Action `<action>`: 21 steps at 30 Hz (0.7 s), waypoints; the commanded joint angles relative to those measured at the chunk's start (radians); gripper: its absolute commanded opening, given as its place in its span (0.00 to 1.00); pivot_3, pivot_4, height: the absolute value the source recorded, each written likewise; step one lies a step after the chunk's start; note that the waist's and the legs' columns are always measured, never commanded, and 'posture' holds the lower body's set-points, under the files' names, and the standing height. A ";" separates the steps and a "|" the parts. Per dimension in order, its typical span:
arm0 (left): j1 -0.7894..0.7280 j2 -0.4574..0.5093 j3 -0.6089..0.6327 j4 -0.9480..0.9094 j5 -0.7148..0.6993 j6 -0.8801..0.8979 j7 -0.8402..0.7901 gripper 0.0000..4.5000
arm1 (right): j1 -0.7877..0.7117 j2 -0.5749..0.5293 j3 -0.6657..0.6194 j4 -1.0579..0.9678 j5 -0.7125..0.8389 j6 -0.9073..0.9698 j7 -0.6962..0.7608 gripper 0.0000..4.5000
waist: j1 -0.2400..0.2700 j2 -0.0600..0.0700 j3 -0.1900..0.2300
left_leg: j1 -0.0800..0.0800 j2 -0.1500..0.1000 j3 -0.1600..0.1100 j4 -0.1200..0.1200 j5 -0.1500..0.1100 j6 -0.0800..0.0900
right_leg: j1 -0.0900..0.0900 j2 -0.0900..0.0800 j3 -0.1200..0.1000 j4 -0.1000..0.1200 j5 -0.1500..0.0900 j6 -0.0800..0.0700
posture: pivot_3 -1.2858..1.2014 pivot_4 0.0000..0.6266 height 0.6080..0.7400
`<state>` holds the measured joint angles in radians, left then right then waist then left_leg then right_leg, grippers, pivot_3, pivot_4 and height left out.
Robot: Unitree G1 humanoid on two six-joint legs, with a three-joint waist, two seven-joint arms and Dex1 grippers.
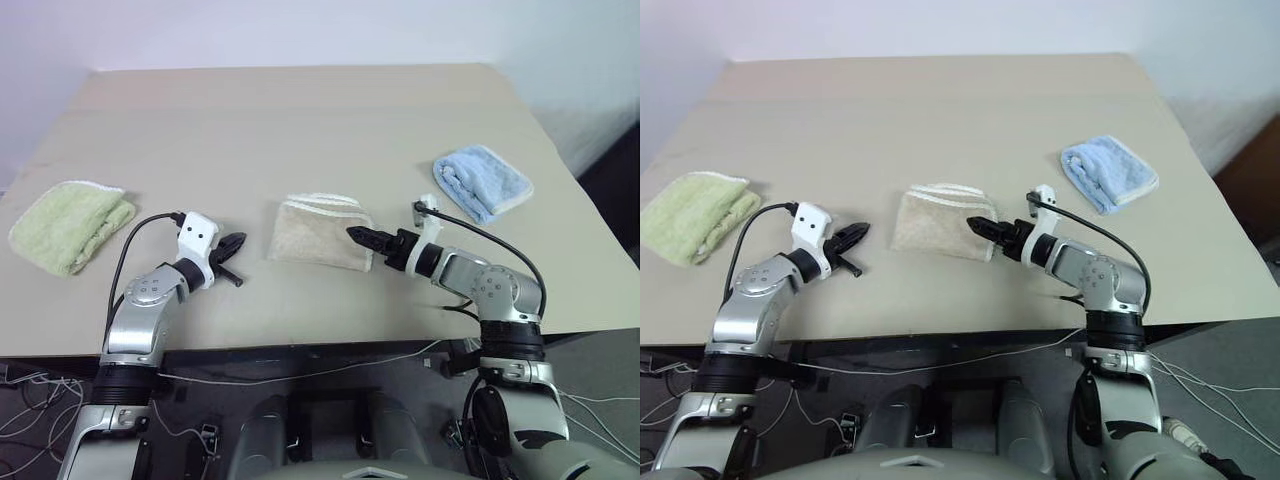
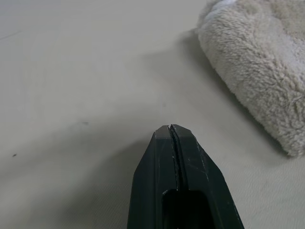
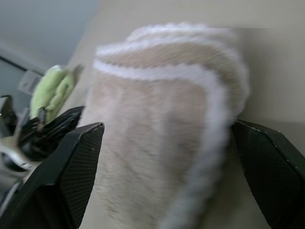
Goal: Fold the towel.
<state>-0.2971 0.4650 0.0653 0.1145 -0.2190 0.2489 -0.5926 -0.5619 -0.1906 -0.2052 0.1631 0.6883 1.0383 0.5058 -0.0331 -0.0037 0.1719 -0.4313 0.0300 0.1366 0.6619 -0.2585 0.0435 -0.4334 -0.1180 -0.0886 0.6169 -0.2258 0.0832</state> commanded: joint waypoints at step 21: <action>0.023 -0.027 -0.020 -0.081 -0.002 -0.014 -0.012 0.00 | -0.100 0.117 -0.161 0.032 0.155 0.058 -0.092 0.00 | -0.006 0.000 0.000 | -0.001 -0.001 0.001 0.000 0.001 0.000 | 0.000 0.002 0.000 0.000 0.000 0.000 | 0.52 0.24 1.00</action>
<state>-0.2734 0.4366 0.0500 0.0737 -0.2180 0.2488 -0.5946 -0.6459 -0.0772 -0.3136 0.2580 0.7848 1.1142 0.4221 -0.0394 -0.0037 0.1720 -0.4331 0.0290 0.1373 0.6619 -0.2577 0.0435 -0.4340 -0.1165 -0.0890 0.6169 -0.2257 0.0835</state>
